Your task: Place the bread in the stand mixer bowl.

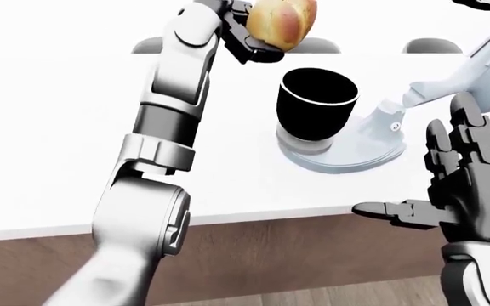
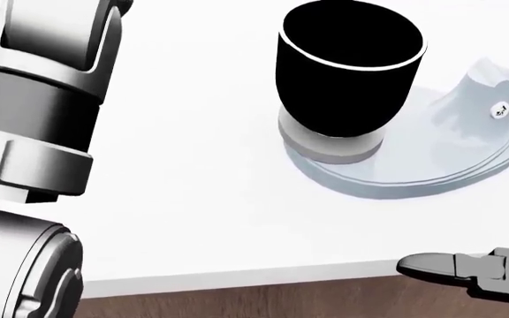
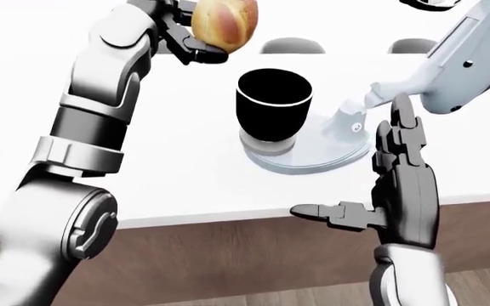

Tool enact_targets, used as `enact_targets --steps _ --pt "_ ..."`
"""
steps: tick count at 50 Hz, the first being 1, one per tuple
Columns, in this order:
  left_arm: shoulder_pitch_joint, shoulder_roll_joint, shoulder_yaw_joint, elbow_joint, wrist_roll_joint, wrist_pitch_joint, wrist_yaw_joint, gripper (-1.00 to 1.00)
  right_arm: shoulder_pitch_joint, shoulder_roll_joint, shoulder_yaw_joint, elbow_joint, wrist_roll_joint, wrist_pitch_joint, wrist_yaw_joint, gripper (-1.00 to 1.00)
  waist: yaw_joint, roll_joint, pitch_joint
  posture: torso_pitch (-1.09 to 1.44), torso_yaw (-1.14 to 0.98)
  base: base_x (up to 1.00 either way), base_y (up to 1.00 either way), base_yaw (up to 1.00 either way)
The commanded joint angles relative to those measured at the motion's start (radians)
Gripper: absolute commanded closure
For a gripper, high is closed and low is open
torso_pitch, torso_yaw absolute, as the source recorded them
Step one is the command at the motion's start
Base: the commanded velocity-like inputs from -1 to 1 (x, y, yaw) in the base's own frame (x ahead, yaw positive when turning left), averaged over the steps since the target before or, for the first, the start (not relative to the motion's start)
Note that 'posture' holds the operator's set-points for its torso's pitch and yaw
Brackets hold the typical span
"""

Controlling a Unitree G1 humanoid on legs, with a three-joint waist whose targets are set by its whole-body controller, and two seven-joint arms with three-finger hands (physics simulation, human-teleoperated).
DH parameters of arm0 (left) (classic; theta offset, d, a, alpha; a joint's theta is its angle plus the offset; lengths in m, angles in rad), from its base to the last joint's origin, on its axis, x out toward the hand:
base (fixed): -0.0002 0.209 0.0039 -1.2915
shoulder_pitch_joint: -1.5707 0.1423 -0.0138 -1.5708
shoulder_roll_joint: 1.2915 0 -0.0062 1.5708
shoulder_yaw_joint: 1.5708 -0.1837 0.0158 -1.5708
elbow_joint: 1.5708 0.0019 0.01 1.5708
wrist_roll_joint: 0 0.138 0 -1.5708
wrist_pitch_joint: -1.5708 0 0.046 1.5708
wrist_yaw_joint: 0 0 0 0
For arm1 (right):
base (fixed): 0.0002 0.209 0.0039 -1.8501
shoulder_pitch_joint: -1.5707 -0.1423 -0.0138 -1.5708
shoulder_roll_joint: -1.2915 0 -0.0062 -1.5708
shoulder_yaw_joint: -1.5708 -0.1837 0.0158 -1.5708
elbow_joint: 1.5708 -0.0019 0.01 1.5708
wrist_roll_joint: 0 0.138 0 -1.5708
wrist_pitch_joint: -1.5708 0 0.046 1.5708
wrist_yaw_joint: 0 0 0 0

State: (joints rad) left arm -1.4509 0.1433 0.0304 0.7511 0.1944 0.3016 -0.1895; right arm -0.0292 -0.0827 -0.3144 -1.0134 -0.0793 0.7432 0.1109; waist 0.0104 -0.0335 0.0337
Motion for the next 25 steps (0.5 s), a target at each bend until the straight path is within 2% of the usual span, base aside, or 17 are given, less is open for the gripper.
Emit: enact_targets --steps 1,12,16,25 --pt "-0.043 0.005 0.008 -0.038 -0.003 -0.026 0.009 1.0 -0.013 -0.007 -0.005 -0.031 -0.001 -0.028 -0.004 -1.0 0.0 -0.003 -0.024 0.0 0.0 0.0 0.0 0.0" --pt "-0.07 -0.047 -0.004 -0.004 -0.004 -0.033 0.031 1.0 -0.008 -0.01 -0.021 -0.034 0.011 -0.034 -0.002 -1.0 0.001 -0.008 -0.025 0.0 0.0 0.0 0.0 0.0" --pt "-0.035 -0.066 -0.014 -0.026 0.003 -0.041 0.038 1.0 -0.009 -0.015 -0.024 -0.034 0.017 -0.032 -0.005 -1.0 0.001 -0.009 -0.024 0.0 0.0 0.0 0.0 0.0" --pt "-0.046 -0.085 -0.018 -0.03 0.006 -0.028 0.037 1.0 -0.007 -0.019 -0.029 -0.034 0.028 -0.034 -0.012 -1.0 0.001 -0.011 -0.024 0.0 0.0 0.0 0.0 0.0"
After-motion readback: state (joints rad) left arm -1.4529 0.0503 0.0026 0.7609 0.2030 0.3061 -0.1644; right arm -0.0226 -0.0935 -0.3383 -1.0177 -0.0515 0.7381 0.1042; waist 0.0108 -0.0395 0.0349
